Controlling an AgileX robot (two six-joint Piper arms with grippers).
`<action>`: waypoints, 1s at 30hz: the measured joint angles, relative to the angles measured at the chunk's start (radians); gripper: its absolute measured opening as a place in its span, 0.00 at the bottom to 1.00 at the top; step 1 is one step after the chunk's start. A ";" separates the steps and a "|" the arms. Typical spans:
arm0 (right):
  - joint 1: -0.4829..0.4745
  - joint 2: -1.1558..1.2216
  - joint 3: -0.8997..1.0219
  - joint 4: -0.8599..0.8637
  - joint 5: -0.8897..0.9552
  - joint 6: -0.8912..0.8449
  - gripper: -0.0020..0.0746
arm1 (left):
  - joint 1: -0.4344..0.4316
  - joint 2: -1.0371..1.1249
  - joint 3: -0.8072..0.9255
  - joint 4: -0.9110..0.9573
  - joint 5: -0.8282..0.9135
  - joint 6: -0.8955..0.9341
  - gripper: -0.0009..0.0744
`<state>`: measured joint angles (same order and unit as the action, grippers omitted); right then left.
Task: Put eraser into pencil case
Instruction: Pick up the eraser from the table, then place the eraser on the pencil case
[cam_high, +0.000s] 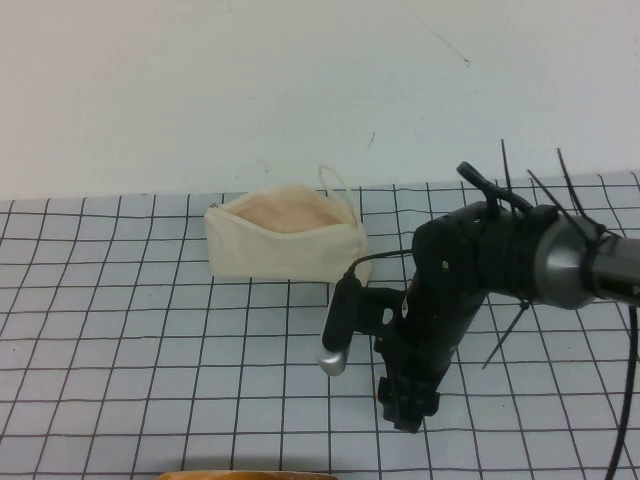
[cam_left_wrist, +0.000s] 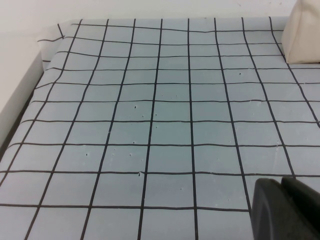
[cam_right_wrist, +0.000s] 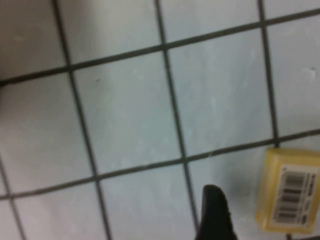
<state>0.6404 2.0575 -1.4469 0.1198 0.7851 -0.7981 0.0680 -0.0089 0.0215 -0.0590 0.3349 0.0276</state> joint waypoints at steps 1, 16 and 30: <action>0.000 0.009 -0.008 -0.004 -0.002 0.008 0.59 | 0.000 0.000 0.000 0.000 0.000 0.000 0.01; 0.002 0.069 -0.063 -0.028 -0.005 0.035 0.35 | 0.000 0.000 0.000 0.000 0.000 0.000 0.01; 0.002 0.069 -0.514 -0.027 0.018 0.129 0.30 | 0.000 0.000 0.000 0.000 0.000 0.000 0.01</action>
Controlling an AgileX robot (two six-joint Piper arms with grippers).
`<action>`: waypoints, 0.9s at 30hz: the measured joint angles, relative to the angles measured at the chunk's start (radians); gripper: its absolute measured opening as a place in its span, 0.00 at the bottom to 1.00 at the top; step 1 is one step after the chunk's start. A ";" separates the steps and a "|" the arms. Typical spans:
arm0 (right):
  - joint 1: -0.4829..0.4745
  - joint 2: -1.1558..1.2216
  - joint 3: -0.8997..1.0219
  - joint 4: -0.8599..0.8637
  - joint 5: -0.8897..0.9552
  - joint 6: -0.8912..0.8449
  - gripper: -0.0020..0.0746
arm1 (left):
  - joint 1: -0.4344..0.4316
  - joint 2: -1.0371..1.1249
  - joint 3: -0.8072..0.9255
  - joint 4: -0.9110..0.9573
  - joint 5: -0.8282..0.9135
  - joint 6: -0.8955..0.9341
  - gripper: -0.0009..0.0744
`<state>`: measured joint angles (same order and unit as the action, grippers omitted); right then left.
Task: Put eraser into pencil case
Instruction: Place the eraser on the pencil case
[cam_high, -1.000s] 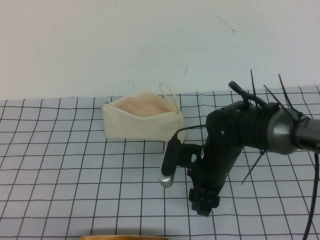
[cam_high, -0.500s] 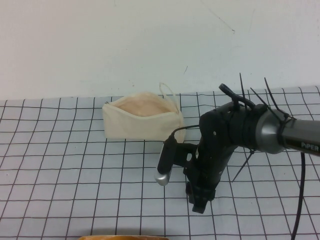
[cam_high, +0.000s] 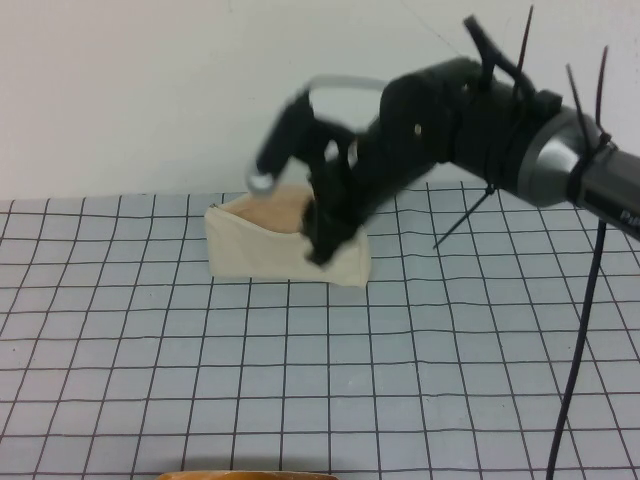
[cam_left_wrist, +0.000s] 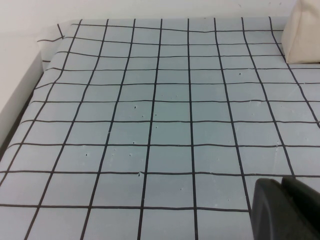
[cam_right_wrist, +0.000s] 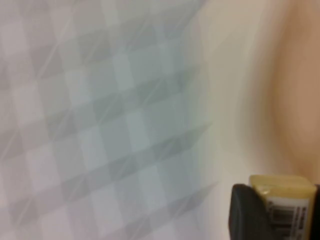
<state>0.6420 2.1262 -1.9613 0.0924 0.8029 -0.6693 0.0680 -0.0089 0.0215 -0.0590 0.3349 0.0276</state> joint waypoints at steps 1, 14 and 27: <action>0.000 0.002 -0.023 0.001 -0.063 0.016 0.30 | 0.000 0.000 0.000 0.000 0.000 0.000 0.01; -0.003 0.164 -0.061 0.007 -0.434 0.129 0.37 | 0.000 0.000 0.000 0.000 0.000 0.000 0.01; -0.004 -0.004 -0.061 0.011 -0.292 0.144 0.41 | 0.000 0.000 0.000 0.000 0.000 0.000 0.01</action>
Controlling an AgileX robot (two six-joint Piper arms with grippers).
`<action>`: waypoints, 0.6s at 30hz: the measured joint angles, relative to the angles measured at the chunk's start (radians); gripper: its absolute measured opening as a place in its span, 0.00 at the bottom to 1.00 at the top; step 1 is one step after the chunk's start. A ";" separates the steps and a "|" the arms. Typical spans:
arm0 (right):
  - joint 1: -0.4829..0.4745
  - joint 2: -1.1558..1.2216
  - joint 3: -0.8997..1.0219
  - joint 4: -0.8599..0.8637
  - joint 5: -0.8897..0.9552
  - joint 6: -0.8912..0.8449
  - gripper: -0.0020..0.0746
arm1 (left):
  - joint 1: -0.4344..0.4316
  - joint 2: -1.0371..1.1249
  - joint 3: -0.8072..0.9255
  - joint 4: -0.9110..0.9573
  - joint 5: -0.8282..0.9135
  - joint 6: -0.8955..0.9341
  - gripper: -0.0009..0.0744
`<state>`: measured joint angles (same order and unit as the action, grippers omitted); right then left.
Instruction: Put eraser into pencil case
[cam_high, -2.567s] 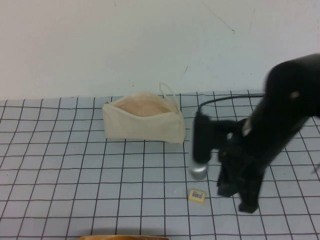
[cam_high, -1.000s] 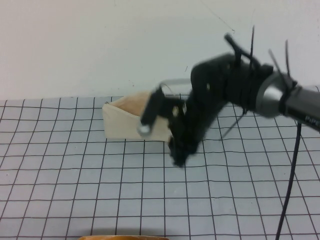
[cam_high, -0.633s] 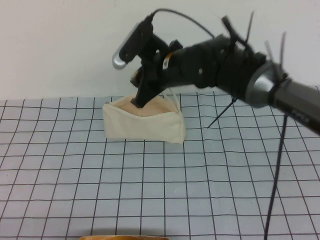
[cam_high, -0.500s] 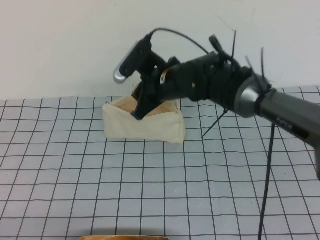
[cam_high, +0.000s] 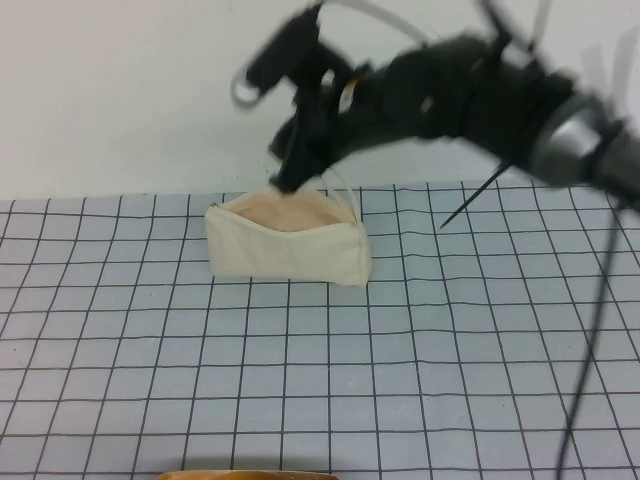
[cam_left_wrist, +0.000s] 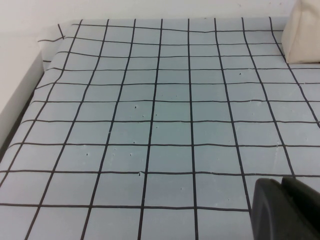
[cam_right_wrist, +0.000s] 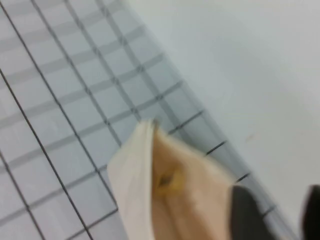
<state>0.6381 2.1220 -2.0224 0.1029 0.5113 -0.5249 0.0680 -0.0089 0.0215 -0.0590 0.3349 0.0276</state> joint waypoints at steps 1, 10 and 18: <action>0.000 -0.043 0.000 0.000 0.026 0.008 0.32 | 0.000 0.000 0.000 0.000 0.000 0.000 0.01; 0.000 -0.407 0.108 0.002 0.073 0.122 0.04 | 0.000 0.000 0.000 0.000 0.000 0.000 0.01; 0.000 -0.847 0.515 -0.009 0.061 0.130 0.03 | 0.000 0.000 0.000 0.000 0.000 0.000 0.01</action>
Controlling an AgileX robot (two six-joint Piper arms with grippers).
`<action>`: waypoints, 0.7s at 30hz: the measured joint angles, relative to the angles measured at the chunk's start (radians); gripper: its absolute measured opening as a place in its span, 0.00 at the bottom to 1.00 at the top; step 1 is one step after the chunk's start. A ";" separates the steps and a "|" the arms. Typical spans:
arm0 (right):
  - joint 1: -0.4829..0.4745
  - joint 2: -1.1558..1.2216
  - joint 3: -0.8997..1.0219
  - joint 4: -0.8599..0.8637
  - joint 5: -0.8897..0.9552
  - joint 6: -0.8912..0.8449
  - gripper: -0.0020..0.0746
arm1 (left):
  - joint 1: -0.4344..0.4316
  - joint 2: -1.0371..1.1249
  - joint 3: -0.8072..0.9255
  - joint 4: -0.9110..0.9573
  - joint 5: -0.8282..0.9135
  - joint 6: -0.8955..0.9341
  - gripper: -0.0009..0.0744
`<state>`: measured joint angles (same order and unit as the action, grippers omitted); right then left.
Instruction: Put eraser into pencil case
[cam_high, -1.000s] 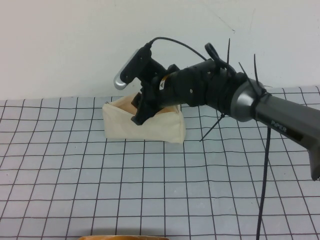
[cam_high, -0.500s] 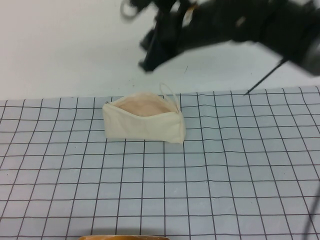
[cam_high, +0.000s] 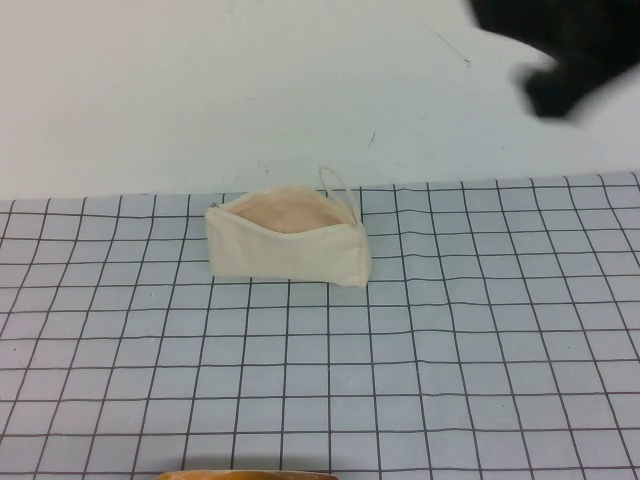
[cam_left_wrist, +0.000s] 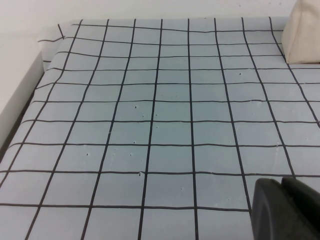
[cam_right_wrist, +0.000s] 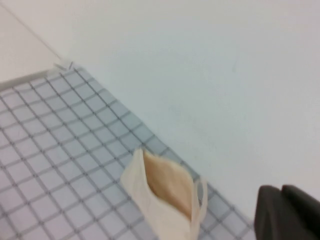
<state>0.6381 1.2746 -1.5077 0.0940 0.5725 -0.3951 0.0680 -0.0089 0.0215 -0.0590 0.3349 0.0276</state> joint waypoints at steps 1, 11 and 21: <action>0.000 -0.055 0.064 -0.009 0.005 0.007 0.03 | 0.000 0.000 0.000 0.000 0.000 0.000 0.01; 0.000 -0.725 0.713 -0.119 -0.153 0.067 0.03 | 0.000 0.000 0.000 0.000 0.000 0.000 0.01; 0.000 -1.110 1.114 -0.159 -0.239 0.144 0.03 | 0.000 0.000 0.000 0.000 0.000 0.000 0.01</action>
<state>0.6381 0.1649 -0.3935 -0.0647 0.3339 -0.2513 0.0680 -0.0089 0.0215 -0.0590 0.3349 0.0276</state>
